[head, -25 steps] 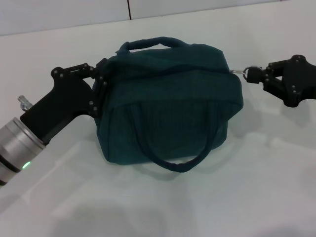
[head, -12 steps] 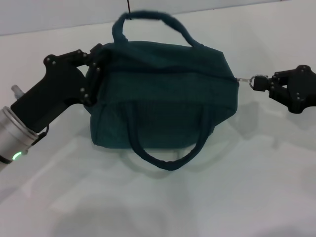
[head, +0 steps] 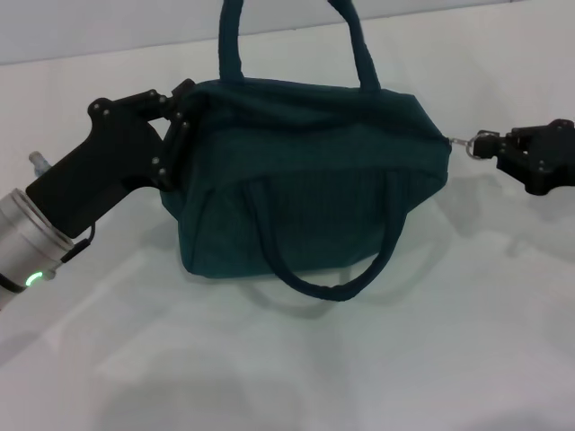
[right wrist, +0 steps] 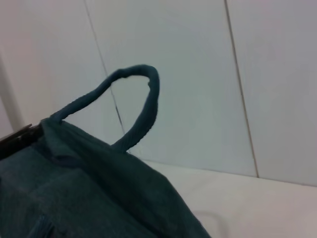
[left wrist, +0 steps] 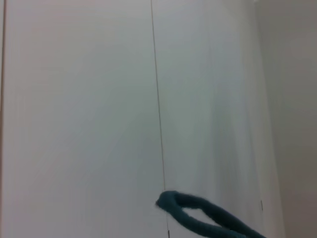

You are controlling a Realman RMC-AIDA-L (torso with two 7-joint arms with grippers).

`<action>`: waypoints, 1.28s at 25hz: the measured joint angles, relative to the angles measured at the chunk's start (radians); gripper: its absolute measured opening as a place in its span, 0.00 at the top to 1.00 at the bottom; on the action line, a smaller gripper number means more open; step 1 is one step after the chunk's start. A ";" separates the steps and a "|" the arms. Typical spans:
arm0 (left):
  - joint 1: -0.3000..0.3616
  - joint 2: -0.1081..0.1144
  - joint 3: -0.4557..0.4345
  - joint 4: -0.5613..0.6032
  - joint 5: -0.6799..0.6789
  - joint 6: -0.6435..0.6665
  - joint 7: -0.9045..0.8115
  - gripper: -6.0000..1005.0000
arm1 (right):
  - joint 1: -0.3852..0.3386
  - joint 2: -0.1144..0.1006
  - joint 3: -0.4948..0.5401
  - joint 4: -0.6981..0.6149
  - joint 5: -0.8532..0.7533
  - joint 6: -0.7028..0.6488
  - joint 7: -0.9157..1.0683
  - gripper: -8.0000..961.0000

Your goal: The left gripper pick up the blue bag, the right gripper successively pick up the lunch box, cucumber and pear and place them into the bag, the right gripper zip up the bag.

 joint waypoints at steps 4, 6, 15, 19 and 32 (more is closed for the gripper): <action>-0.003 -0.004 -0.007 0.012 -0.032 -0.036 -0.002 0.88 | 0.031 0.000 -0.002 0.017 -0.007 0.009 -0.001 0.98; 0.001 -0.006 -0.008 0.024 -0.074 -0.072 -0.003 0.88 | 0.050 0.001 0.000 0.019 -0.007 0.018 0.001 0.98; 0.048 -0.009 -0.010 0.045 -0.193 -0.125 0.007 0.86 | 0.076 0.003 -0.002 0.015 0.008 0.034 0.006 0.93; 0.086 -0.010 -0.010 0.077 -0.223 -0.128 0.048 0.85 | 0.094 0.004 -0.002 0.013 0.027 0.037 0.007 0.86; 0.158 -0.010 0.000 0.134 -0.224 -0.107 0.162 0.68 | 0.126 0.012 -0.001 0.008 0.030 0.048 0.006 0.45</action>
